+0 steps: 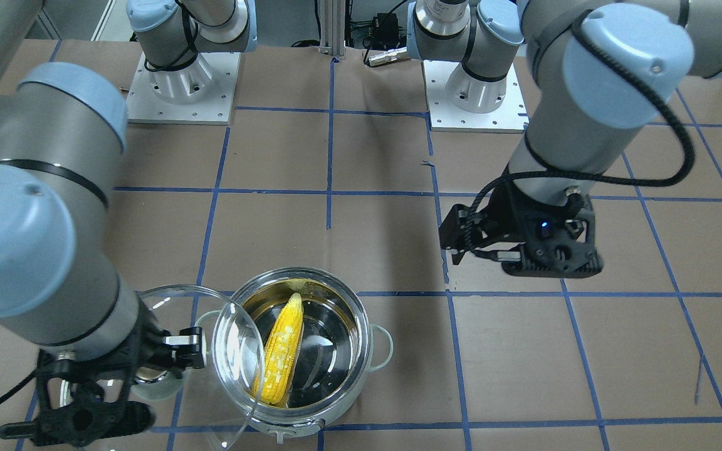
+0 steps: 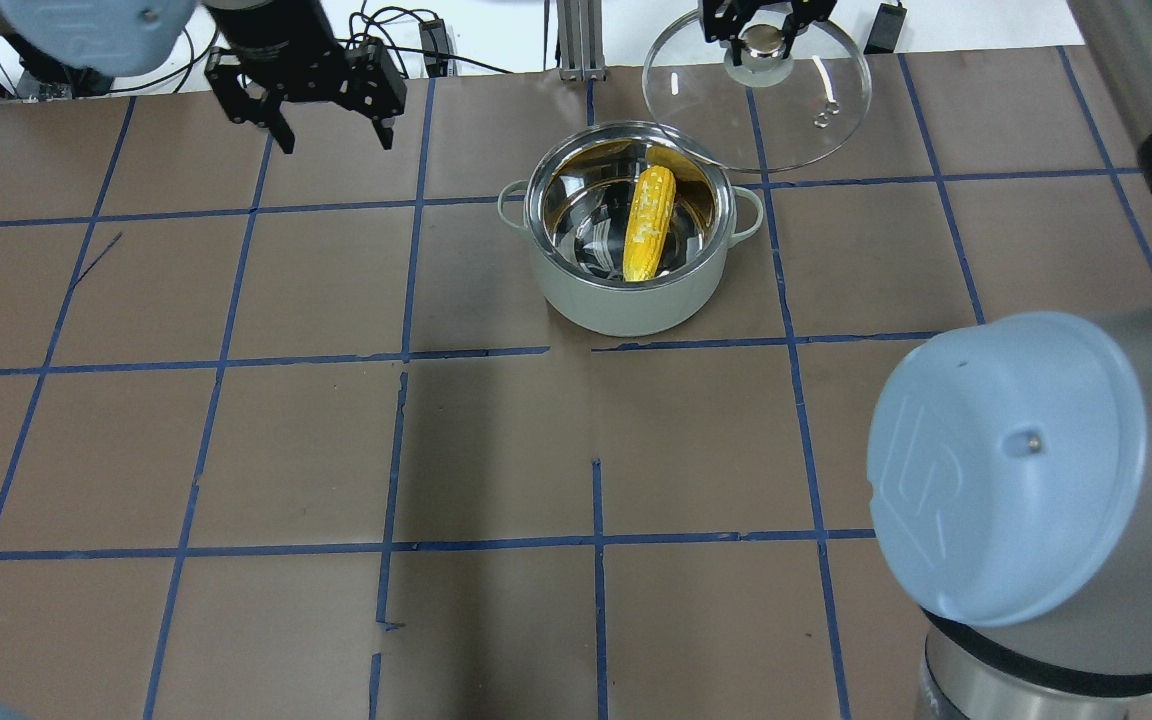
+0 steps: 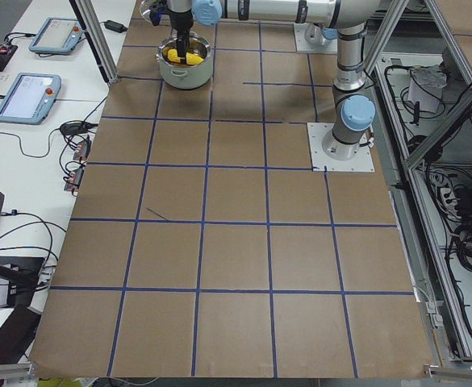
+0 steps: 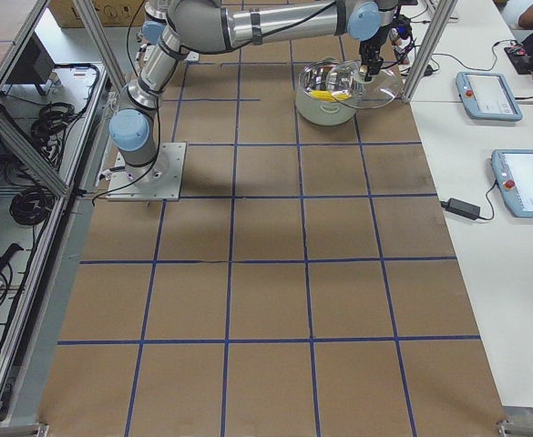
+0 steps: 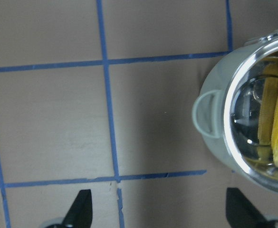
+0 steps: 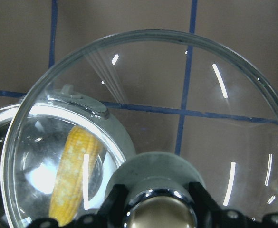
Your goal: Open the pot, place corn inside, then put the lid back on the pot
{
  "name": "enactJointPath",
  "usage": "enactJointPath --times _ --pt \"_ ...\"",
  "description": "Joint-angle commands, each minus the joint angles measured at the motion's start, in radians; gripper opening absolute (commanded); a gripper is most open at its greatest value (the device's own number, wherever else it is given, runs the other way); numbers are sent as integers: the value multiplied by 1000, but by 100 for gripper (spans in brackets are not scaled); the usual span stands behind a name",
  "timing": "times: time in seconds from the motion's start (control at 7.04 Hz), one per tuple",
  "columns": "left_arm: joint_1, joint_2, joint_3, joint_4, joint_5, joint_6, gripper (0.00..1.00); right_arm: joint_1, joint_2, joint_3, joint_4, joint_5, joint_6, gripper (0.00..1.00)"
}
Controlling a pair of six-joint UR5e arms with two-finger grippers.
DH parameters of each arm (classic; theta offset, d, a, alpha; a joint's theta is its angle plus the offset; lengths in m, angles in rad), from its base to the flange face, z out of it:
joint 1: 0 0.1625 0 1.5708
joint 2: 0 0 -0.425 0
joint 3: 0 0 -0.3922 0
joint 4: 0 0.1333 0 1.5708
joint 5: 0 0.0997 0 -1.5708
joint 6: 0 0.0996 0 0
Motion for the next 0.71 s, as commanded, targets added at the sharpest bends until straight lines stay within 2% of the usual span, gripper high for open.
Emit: enactJointPath --times 0.0,0.57 --pt "62 118 -123 -11 13 29 100 83 34 3 -21 -20 127 12" --pt "60 94 11 -179 63 1 100 152 63 9 -16 -19 201 9"
